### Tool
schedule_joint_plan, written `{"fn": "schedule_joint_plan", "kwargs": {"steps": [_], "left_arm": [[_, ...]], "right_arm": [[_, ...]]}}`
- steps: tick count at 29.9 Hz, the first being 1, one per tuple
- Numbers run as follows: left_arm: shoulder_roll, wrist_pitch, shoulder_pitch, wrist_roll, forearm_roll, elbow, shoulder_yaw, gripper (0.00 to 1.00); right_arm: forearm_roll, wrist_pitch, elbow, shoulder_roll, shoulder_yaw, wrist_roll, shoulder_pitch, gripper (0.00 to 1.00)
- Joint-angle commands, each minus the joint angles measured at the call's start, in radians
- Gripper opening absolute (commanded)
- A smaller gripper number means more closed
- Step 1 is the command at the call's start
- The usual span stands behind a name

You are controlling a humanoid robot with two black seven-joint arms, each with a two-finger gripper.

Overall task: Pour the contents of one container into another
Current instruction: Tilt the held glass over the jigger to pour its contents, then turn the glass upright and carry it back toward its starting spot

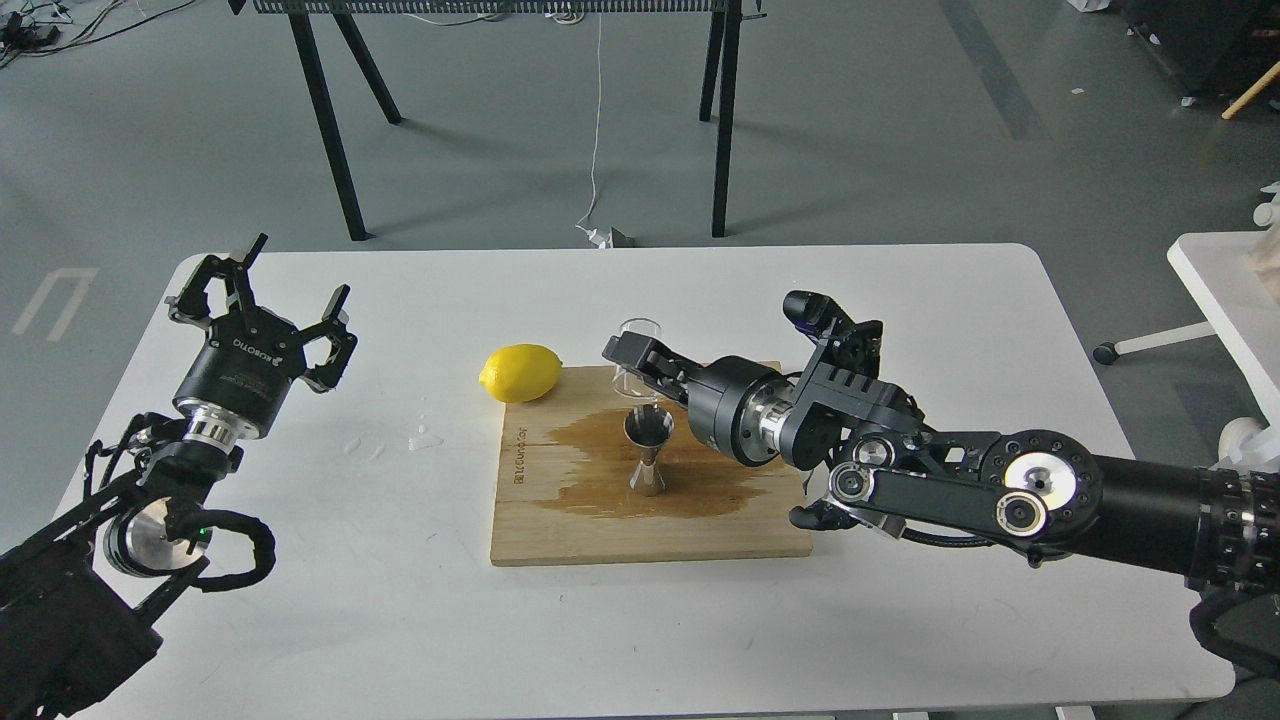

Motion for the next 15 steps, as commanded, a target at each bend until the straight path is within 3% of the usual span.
{"fn": "schedule_joint_plan", "kwargs": {"steps": [1,15], "left_arm": [[0.000,0.000,0.000,0.000,-0.001,0.000,0.000,0.88],[0.002,0.000,0.000,0.000,0.001,0.000,0.000,0.88]], "right_arm": [[0.000,0.002,-0.001,0.005,-0.004,0.000,0.006,0.42],[-0.018,0.003,0.000,0.007,-0.042,0.000,0.015,0.42]]}}
